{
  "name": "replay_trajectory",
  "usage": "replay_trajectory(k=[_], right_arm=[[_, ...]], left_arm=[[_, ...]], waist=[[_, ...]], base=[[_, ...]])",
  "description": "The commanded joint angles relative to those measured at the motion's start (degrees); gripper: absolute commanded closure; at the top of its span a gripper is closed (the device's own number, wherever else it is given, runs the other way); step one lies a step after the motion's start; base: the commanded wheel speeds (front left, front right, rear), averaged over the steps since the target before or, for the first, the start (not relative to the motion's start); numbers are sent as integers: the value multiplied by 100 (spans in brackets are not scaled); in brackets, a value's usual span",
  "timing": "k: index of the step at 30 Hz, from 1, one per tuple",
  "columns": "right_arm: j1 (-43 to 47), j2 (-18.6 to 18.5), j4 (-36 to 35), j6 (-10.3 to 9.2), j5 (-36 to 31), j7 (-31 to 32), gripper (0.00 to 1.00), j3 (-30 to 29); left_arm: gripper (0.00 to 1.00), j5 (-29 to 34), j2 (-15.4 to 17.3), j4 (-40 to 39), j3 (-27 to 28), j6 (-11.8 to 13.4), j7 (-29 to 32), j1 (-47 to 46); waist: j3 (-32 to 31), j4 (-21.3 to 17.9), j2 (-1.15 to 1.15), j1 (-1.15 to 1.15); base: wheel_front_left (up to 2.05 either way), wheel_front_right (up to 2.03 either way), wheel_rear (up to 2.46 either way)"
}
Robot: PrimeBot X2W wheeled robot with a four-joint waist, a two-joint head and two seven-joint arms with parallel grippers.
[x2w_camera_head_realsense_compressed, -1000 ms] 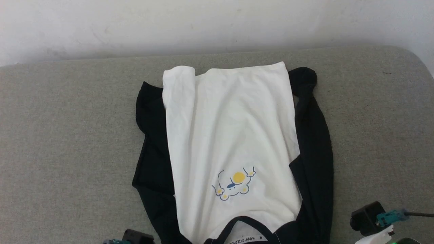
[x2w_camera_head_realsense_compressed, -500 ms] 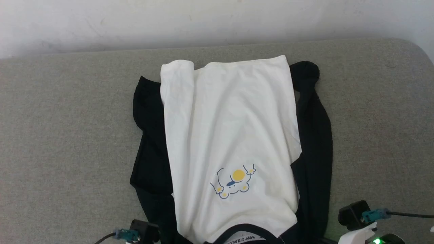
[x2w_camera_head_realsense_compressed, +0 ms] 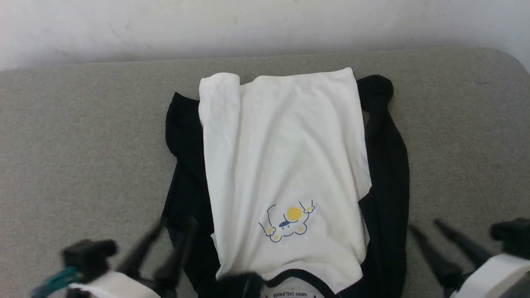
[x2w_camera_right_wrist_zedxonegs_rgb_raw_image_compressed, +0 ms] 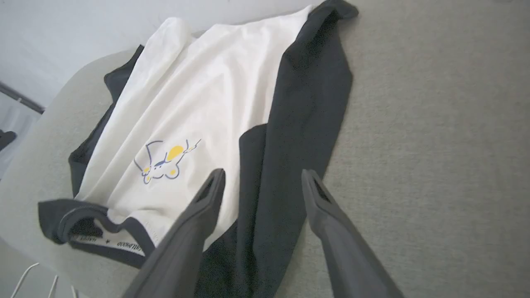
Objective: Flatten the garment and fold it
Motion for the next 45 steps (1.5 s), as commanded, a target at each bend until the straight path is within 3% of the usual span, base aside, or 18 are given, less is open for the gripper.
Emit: replay_trajectory(k=[1,7,14,19,22,26,28,31,38,40,45], right_arm=[[-49,136,-201,-3,-207,-303,0,-213],[-403,943,-486,-3,-1352,-1894,0,-787],[-611,1330,-45,-3,-2473,-3349,0,-789],[-580,1369,355,-3,-2613,-3697,0,-745],[-595,1370,491,-3,-2544,-3777,0,-741],[-662,1371,527,-3,-2504,-3822,0,-738],[-717,1372,507,-3,-2515,-3828,0,-705],[-809,1372,459,-3,-2491,-3832,0,-678],[-1060,1372,429,-3,-2401,-3826,0,-599],[-1154,1372,444,-3,-2402,-3828,0,-554],[-1313,1372,464,-3,-2399,-3838,0,-504]], left_arm=[[0,254,-14,-116,219,112,-395,-103],[0,1210,-454,32,665,542,-1864,-320],[0,2782,-1241,254,1054,940,-2084,-483],[0,3287,-1739,403,1240,806,-2086,-277],[0,3400,-1847,438,1386,634,-2087,-274],[0,3500,-1721,457,1500,301,-2087,-530],[0,3518,-1523,530,1522,121,-2065,-778],[0,3425,-1144,598,1530,-209,-1555,-1414],[0,2534,-325,993,1579,-1038,505,-3548],[0,2404,35,1164,1344,-1227,1224,-4075],[0,1964,455,1632,926,-1340,2755,-4933]], waist=[[45,28,0,0],[110,-9,0,0],[128,-11,0,0],[102,20,0,0],[92,24,0,0],[192,24,0,0],[301,7,0,0],[540,-20,0,0],[1236,-105,0,0],[1417,-155,0,0],[1760,-249,0,0]], base=[[0,0,0],[0,0,0],[0,0,0],[0,0,0],[0,0,0],[0,0,0],[0,0,0],[0,0,0],[0,0,0],[0,0,0],[0,0,0]])
